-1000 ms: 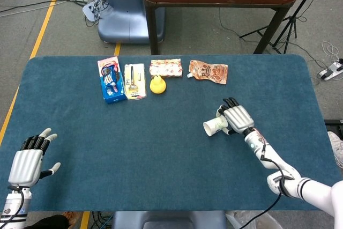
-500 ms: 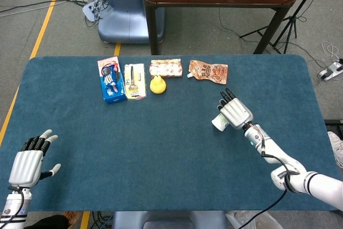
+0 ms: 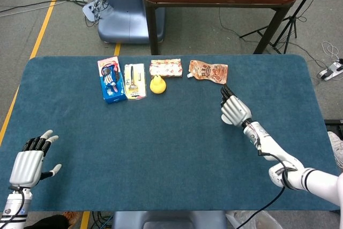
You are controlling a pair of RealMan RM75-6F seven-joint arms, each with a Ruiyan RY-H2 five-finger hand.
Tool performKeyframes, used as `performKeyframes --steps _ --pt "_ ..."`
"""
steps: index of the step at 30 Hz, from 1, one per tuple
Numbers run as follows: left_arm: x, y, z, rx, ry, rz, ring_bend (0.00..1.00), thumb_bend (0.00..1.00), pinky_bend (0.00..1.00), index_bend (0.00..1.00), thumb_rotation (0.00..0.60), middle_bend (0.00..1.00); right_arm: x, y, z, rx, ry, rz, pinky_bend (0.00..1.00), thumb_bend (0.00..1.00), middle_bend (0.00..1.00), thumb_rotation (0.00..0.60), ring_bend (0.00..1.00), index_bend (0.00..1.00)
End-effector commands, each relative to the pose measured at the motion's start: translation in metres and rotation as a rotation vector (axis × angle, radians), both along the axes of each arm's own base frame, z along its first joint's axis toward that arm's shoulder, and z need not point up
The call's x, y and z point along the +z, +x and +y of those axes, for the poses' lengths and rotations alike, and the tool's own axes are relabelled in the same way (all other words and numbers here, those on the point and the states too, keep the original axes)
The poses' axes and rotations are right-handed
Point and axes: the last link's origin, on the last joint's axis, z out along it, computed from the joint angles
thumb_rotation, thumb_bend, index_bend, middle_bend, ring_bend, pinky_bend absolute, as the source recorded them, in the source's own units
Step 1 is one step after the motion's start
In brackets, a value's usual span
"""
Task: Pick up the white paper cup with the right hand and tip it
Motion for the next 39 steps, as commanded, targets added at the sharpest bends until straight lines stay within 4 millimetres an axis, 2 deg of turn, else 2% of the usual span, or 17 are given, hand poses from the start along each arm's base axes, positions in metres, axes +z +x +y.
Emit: performKeyframes --steps 1,4,7,12,17,21,25,28,31,35,39 --pt "0.001 -0.001 0.000 0.002 0.002 0.001 0.16 0.15 0.14 0.22 0.600 0.13 -0.005 0.001 0.000 0.008 -0.013 0.012 0.00 0.29 0.27 0.600 0.03 0.44" --pt "0.001 -0.002 -0.001 0.007 0.004 0.000 0.16 0.15 0.14 0.22 0.600 0.13 -0.009 0.003 0.002 0.007 -0.017 0.009 0.00 0.29 0.22 0.600 0.00 0.43" --pt "0.001 -0.002 -0.002 0.009 0.001 0.000 0.16 0.15 0.14 0.22 0.600 0.13 -0.013 0.004 0.005 0.004 -0.021 0.007 0.00 0.26 0.19 0.600 0.00 0.38" --pt "0.000 -0.003 -0.001 0.012 -0.003 0.002 0.16 0.15 0.14 0.22 0.600 0.13 -0.020 0.007 0.014 -0.015 -0.021 -0.011 0.00 0.19 0.15 0.600 0.00 0.26" --pt "0.000 -0.002 -0.001 0.010 -0.008 0.003 0.16 0.15 0.13 0.22 0.600 0.13 -0.024 0.013 0.021 -0.027 -0.017 -0.051 0.00 0.04 0.10 0.597 0.00 0.12" --pt "0.002 -0.003 -0.001 0.013 -0.004 0.003 0.16 0.15 0.13 0.22 0.600 0.13 -0.017 0.020 0.027 -0.075 -0.015 -0.165 0.00 0.02 0.07 0.596 0.00 0.06" --pt "0.003 -0.003 0.000 0.012 0.002 0.003 0.16 0.15 0.13 0.22 0.600 0.13 -0.001 0.023 0.037 -0.229 -0.002 -0.422 0.00 0.02 0.07 0.596 0.00 0.05" --pt "0.004 -0.003 0.001 0.010 0.008 0.003 0.16 0.15 0.13 0.22 0.600 0.13 0.016 0.018 0.043 -0.296 -0.026 -0.581 0.00 0.02 0.13 0.598 0.01 0.07" --pt "0.004 -0.002 0.004 0.004 0.013 0.003 0.16 0.15 0.13 0.22 0.600 0.13 0.032 0.011 0.048 -0.316 -0.071 -0.710 0.01 0.05 0.20 0.600 0.06 0.13" --pt "0.005 0.000 0.007 -0.006 0.020 0.002 0.16 0.15 0.13 0.22 0.600 0.13 0.045 -0.002 0.060 -0.366 -0.089 -0.897 0.10 0.13 0.27 0.600 0.14 0.24" --pt "0.005 0.001 0.010 -0.011 0.026 0.000 0.16 0.15 0.13 0.22 0.600 0.13 0.055 -0.014 0.072 -0.428 -0.081 -1.036 0.13 0.17 0.31 0.600 0.18 0.27"
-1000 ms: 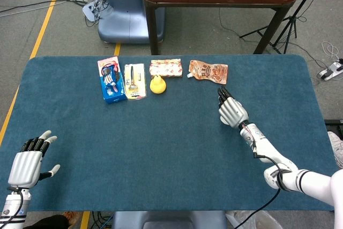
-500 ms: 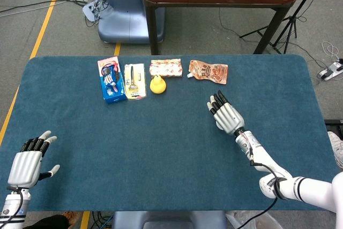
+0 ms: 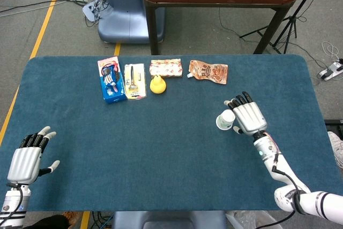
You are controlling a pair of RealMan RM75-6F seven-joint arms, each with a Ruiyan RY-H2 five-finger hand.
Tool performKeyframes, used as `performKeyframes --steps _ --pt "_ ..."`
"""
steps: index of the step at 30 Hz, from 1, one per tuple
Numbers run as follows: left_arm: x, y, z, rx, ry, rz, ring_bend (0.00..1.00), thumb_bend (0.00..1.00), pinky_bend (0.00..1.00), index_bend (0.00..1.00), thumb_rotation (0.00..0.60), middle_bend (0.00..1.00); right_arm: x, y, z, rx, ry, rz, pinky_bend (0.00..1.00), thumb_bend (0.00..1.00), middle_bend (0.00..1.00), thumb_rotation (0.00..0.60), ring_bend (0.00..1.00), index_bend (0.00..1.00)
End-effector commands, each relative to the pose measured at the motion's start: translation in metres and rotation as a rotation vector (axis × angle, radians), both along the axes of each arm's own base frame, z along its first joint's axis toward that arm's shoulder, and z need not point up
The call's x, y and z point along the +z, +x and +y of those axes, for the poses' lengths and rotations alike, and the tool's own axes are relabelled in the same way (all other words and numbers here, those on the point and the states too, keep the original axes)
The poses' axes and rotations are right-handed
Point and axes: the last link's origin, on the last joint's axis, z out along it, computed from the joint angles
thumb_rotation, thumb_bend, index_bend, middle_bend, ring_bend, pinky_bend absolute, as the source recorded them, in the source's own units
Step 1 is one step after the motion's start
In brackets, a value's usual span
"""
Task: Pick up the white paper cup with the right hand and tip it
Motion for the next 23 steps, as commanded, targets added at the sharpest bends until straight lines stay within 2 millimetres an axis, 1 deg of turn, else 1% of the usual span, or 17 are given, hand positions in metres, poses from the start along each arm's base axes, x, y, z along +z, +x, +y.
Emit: performKeyframes --steps 1,6,15,23 --pt "-0.001 0.001 0.001 -0.003 0.000 0.000 0.16 0.15 0.13 0.22 0.600 0.13 0.022 -0.018 0.020 -0.067 -0.036 -0.197 0.13 0.17 0.31 0.600 0.18 0.28" --pt "0.000 0.003 0.003 -0.010 0.003 0.001 0.16 0.15 0.13 0.22 0.600 0.13 0.030 -0.030 0.041 -0.078 -0.057 -0.272 0.13 0.18 0.32 0.600 0.19 0.30" --pt "0.001 0.008 0.003 -0.017 0.008 -0.010 0.16 0.15 0.13 0.22 0.600 0.13 0.038 -0.046 0.072 -0.107 -0.081 -0.302 0.13 0.18 0.33 0.600 0.19 0.30" --pt "0.002 0.009 0.001 -0.020 0.011 -0.013 0.16 0.15 0.13 0.22 0.600 0.13 0.042 -0.053 0.087 -0.125 -0.109 -0.323 0.13 0.18 0.33 0.600 0.19 0.31"
